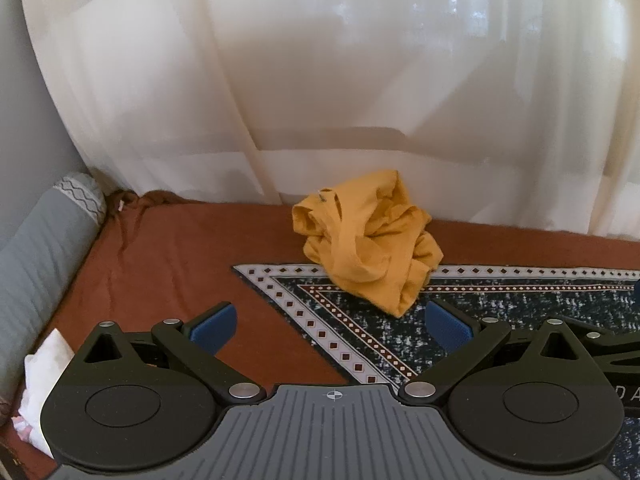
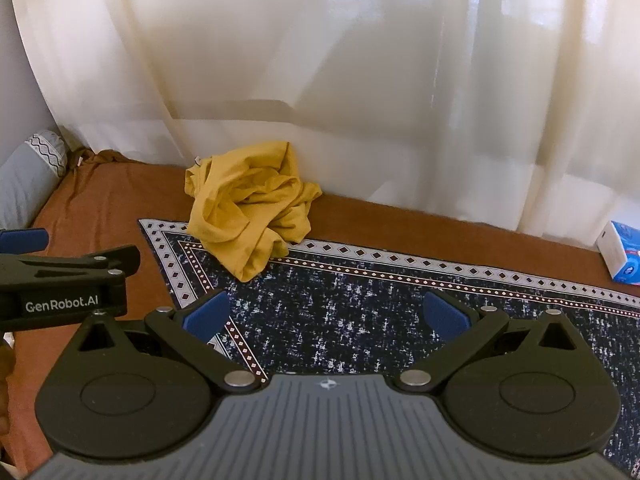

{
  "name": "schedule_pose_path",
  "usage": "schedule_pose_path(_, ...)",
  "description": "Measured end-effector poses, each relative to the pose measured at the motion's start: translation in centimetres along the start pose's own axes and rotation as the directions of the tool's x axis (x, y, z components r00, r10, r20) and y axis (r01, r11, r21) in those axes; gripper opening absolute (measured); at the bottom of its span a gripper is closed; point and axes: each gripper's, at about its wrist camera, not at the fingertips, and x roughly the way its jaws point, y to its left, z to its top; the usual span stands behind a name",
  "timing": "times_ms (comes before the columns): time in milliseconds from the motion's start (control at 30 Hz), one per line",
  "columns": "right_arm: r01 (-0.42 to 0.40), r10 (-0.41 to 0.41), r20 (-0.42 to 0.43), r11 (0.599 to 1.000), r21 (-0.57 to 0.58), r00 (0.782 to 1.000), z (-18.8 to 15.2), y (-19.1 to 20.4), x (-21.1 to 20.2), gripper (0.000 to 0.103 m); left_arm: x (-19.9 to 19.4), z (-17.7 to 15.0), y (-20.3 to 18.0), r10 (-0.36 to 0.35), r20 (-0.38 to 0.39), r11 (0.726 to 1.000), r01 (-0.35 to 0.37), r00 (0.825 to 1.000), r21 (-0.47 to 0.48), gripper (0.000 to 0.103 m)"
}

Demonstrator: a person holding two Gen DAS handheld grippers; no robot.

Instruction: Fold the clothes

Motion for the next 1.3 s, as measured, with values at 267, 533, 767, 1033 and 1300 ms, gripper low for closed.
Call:
schedule_pose_path(267, 0.004, -0.004, 0.006, 1.0, 0.002, 1.0, 0.43, -0.19, -0.22, 0.103, -0.18, 0.07, -0.1, -0.014, 0.003, 1.0, 0.014, 1.0, -0.015, 0.103)
schedule_pose_path(533, 0.005, -0.005, 0.01, 1.0, -0.003, 1.0, 0.47, -0.05, -0.21, 0.103, -0.11, 0.1, 0.01, -0.019, 0.001, 1.0, 0.019, 1.0, -0.018, 0.103)
schedule_pose_path(767, 0.003, -0.003, 0.013, 1.0, -0.008, 1.0, 0.63, 0.14, -0.32, 0.103, -0.53, 0.02, 0.18, -0.023, 0.002, 1.0, 0.023, 1.0, -0.021, 0.103)
schedule_pose_path(1033, 0.006, -0.006, 0.014, 1.0, -0.008, 1.0, 0.65, 0.26, -0.41, 0.103, -0.55, -0.02, 0.28, -0.025, -0.002, 0.999, 0.025, 1.0, -0.023, 0.103)
schedule_pose_path(1300, 0.004, -0.004, 0.013, 1.0, -0.007, 1.0, 0.52, 0.14, -0.37, 0.103, -0.48, -0.11, 0.29, -0.027, -0.006, 0.999, 0.027, 1.0, -0.027, 0.103)
